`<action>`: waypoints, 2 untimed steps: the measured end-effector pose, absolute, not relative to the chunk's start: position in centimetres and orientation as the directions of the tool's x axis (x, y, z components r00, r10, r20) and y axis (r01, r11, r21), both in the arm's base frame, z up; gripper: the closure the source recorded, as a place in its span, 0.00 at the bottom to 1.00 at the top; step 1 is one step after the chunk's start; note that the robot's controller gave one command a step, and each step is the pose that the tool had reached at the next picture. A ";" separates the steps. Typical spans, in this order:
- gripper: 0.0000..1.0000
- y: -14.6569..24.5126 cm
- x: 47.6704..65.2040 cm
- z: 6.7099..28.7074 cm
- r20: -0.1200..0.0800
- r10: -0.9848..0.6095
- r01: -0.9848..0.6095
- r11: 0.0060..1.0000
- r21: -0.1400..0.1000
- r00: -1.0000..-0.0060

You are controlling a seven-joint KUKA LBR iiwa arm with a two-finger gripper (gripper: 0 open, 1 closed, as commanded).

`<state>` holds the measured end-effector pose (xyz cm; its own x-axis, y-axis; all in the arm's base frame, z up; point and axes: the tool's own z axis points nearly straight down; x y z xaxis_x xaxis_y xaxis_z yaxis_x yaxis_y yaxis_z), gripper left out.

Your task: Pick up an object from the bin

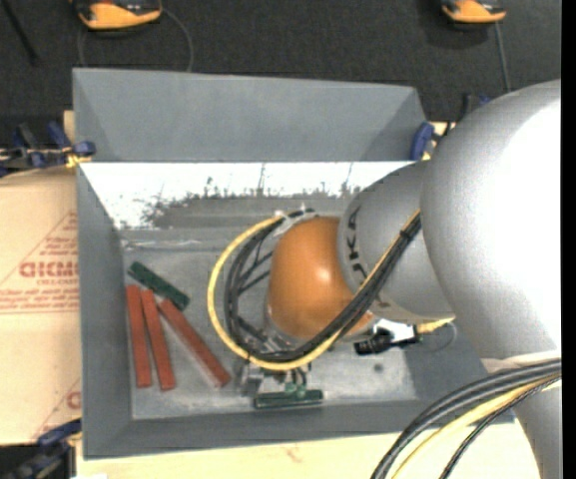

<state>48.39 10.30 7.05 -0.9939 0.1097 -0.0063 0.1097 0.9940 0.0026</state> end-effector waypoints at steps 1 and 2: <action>1.00 2.1 47.8 7.4 -0.002 0.088 0.088 0.996 -0.004 -0.996; 1.00 -4.8 49.7 22.7 -0.013 0.065 0.065 0.998 -0.003 -0.998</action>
Offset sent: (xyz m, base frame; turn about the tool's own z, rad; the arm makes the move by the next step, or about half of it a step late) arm -0.0070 -0.0751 0.0030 -0.0297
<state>49.70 -4.80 22.71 -0.9978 0.0649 -0.0126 0.0649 0.9979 -0.0026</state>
